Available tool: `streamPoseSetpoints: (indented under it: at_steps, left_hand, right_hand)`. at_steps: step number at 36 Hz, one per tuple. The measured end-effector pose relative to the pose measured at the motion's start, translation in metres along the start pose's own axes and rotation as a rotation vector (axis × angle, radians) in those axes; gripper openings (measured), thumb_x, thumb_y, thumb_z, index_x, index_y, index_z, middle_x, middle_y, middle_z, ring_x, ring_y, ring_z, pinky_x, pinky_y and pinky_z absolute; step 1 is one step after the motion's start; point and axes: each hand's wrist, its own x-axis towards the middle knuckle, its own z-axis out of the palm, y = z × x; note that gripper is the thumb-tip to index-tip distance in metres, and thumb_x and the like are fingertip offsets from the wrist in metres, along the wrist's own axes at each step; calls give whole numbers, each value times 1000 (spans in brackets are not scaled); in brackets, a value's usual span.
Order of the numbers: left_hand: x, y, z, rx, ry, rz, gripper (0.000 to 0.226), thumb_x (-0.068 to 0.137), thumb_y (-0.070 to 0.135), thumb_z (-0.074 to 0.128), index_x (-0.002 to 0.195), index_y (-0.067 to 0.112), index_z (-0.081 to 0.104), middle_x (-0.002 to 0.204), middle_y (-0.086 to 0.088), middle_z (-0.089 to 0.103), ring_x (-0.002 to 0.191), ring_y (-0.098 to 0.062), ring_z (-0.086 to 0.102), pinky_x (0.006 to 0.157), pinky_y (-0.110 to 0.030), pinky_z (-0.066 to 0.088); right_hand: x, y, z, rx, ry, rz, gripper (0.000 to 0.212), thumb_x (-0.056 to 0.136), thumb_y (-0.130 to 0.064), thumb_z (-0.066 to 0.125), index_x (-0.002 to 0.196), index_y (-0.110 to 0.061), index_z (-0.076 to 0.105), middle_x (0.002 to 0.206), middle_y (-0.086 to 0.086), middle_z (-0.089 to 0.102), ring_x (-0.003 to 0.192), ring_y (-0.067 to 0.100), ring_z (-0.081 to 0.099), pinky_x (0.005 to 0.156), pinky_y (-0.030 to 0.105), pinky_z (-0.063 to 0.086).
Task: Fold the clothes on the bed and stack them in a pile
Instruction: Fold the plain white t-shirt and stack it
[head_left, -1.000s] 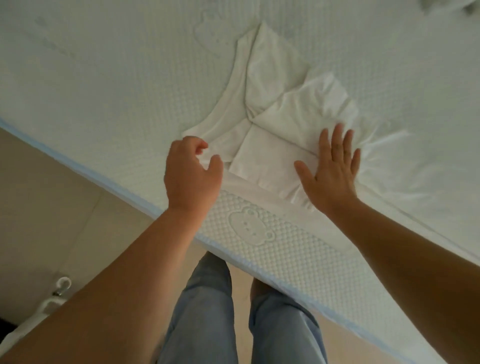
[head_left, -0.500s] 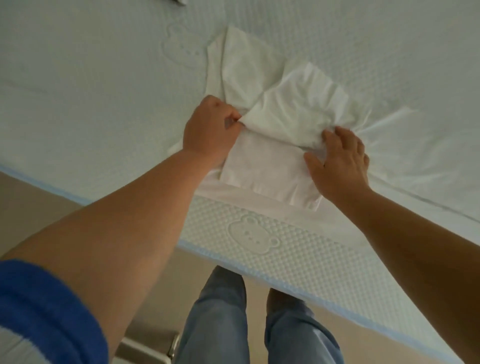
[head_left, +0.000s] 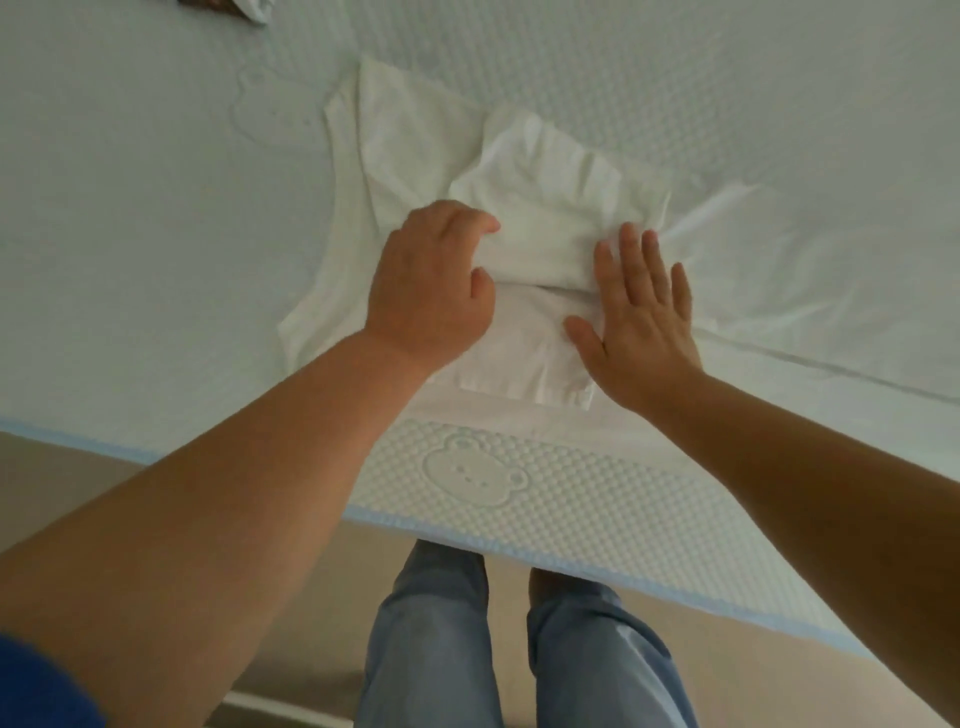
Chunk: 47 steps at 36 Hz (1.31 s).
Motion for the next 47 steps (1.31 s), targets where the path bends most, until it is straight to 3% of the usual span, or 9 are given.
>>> streamPoseSetpoints:
  at_steps: [4, 9, 14, 18, 30, 36, 39, 44, 47]
  left_hand:
    - [19, 16, 39, 108, -257, 179, 55, 92, 26, 46, 144, 14, 35, 152, -14, 28, 143, -32, 16, 114, -45, 14]
    - [42, -5, 68, 365, -400, 87, 74, 90, 57, 36, 150, 29, 5, 159, 1, -6, 145, -25, -11, 112, -50, -8]
    - [45, -1, 66, 389, -429, 66, 79, 85, 59, 42, 150, 32, 4, 159, 3, -7, 145, -24, -12, 112, -50, -8]
    - [47, 21, 53, 367, -430, 28, 72, 84, 46, 51, 148, 26, 22, 159, -2, 5, 145, -22, -4, 114, -49, -3]
    - [-24, 125, 58, 251, -651, 54, 64, 88, 36, 52, 146, 20, 31, 157, -8, 15, 145, -23, 10, 115, -37, 12]
    - [-25, 176, 98, 269, -616, 141, 66, 90, 38, 49, 148, 19, 25, 157, -9, 13, 145, -24, 6, 114, -39, 11]
    - [-22, 201, 128, 255, -525, 170, 65, 88, 40, 46, 146, 15, 31, 156, -10, 19, 145, -24, 7, 114, -38, 9]
    - [-29, 233, 163, 301, -529, 70, 74, 72, 42, 38, 141, 14, 41, 155, -16, 20, 144, -29, 14, 113, -40, 14]
    - [-32, 239, 175, 314, -502, 6, 73, 69, 39, 44, 136, 10, 48, 152, -19, 24, 142, -33, 20, 111, -45, 17]
  right_hand:
    - [-1, 17, 12, -52, -77, -6, 82, 87, -67, 10, 147, -18, -17, 152, 1, -26, 134, 11, -32, 110, 38, -19]
    - [-15, 31, 24, -52, -94, -23, 77, 85, -69, 5, 141, -26, -24, 147, -7, -30, 134, 10, -32, 110, 40, -19]
    - [-21, 33, 17, 9, -73, -20, 76, 86, -66, 10, 147, -27, -14, 154, -6, -20, 134, 8, -29, 110, 38, -19]
    - [-39, 41, 3, 86, -16, 64, 73, 92, -58, 21, 150, -20, -2, 158, -1, -9, 141, 11, -20, 111, 32, -16]
    - [-154, 147, -36, 383, -23, 745, 57, 92, -43, 48, 140, -12, 38, 146, 10, 35, 135, 27, 26, 109, 42, 22]
    - [-175, 242, -33, 396, 2, 870, 62, 90, -46, 51, 140, -12, 37, 146, 11, 34, 134, 29, 27, 109, 41, 21]
    - [-168, 290, -22, 432, 130, 919, 72, 85, -53, 56, 141, -12, 35, 145, 10, 33, 133, 29, 27, 109, 42, 21]
    - [-158, 344, -11, 619, 280, 1050, 83, 83, -61, 52, 144, -12, 26, 146, 9, 29, 136, 28, 23, 112, 41, 18]
    - [-151, 361, -2, 711, 323, 1020, 75, 83, -60, 49, 139, -13, 35, 139, 8, 39, 131, 26, 31, 108, 39, 23]
